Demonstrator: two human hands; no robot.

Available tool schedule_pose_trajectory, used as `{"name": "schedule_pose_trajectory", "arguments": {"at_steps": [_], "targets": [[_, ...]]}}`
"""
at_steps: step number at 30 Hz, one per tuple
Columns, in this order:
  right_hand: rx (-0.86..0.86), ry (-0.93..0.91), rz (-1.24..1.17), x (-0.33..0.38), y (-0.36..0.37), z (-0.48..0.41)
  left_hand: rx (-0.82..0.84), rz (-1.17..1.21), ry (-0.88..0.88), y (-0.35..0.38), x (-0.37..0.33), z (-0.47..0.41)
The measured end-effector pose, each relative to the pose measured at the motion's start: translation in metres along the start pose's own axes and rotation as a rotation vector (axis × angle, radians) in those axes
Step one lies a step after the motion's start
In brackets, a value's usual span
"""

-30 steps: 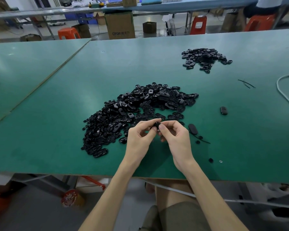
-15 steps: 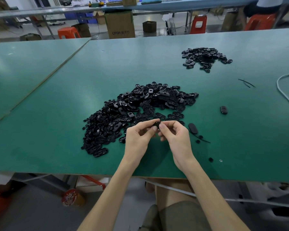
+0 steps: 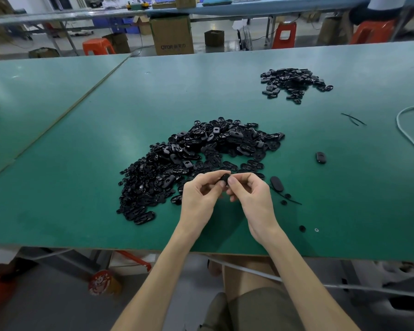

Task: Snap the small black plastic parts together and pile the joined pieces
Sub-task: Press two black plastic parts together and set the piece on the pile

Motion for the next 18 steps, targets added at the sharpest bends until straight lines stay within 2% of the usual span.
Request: {"name": "schedule_pose_trajectory", "arguments": {"at_steps": [7,13,18], "targets": [[-0.003,-0.016,-0.033,0.004,-0.002,0.003,0.055,0.036,-0.023,0.005,0.0,0.002],[0.024,-0.063,-0.048,0.01,0.001,0.003,0.035,0.032,-0.002,0.002,0.0,0.0],[0.009,-0.02,0.017,0.003,0.001,0.001,-0.077,0.022,0.047,-0.009,-0.007,-0.002]]}}
Point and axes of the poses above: each hand's wrist, its own z-axis away from the middle knuckle, its own y-axis out of the palm, x = y × z, the point moved 9 cm from there along -z, towards the middle knuckle, and after that the axes turned 7 degrees about z, right-handed, at the moved point
